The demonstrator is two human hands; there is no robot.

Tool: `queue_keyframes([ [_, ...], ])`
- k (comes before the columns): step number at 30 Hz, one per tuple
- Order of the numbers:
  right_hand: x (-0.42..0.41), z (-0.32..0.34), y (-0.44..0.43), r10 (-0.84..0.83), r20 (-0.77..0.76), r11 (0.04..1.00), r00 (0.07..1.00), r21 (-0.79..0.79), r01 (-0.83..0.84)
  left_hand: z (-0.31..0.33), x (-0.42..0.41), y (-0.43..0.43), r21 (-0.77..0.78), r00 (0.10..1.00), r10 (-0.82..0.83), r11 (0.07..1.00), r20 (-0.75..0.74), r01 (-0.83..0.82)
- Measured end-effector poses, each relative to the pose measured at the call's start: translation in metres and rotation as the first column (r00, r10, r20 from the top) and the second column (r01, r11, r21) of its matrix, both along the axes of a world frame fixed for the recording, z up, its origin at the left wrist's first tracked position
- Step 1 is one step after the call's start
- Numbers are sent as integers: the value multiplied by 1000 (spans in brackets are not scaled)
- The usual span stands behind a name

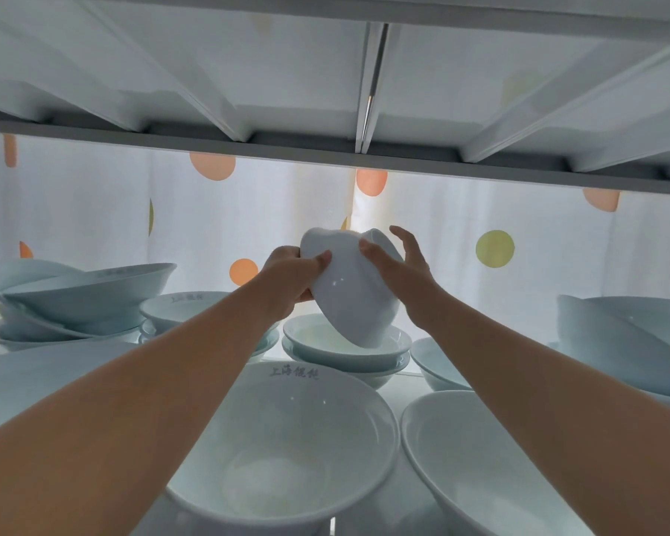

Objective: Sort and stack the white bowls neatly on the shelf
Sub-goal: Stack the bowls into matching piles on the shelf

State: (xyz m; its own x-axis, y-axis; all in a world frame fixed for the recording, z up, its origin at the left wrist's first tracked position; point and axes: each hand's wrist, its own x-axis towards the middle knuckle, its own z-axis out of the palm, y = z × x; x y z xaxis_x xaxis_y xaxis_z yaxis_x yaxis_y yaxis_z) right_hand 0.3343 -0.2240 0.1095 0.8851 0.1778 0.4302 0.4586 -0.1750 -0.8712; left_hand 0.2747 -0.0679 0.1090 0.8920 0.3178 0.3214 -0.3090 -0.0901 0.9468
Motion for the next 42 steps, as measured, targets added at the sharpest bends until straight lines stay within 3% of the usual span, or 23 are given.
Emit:
queue_keyframes([
  [5,-2,1,-15,179,-63,974,982,-128,-186,4,1,-1,212,963,247,940,113,-266],
  [8,-4,0,-23,137,-52,953,989,-266,-146,2,-2,-4,393,935,289,850,206,-350],
  [11,-8,0,-27,-71,282,834,957,-509,212,-3,-4,-11,591,896,308,675,319,-442],
  [14,-10,1,-34,-35,634,690,772,-544,478,-9,-7,-17,732,873,263,477,409,-487],
  [19,-4,2,-44,112,800,551,590,-544,633,-21,-6,-17,872,907,117,249,405,-422],
  [23,-2,-1,-50,221,742,429,633,-657,620,-27,0,-15,934,938,55,91,342,-346],
  [28,0,-8,-49,298,628,327,719,-775,541,-31,5,-13,957,957,10,-31,290,-290],
  [39,2,-28,-42,391,567,116,725,-812,572,-45,5,-9,976,989,11,-164,147,-143],
  [42,0,-29,-42,400,554,106,730,-819,563,-45,4,-8,973,993,-3,-198,117,-115],
])
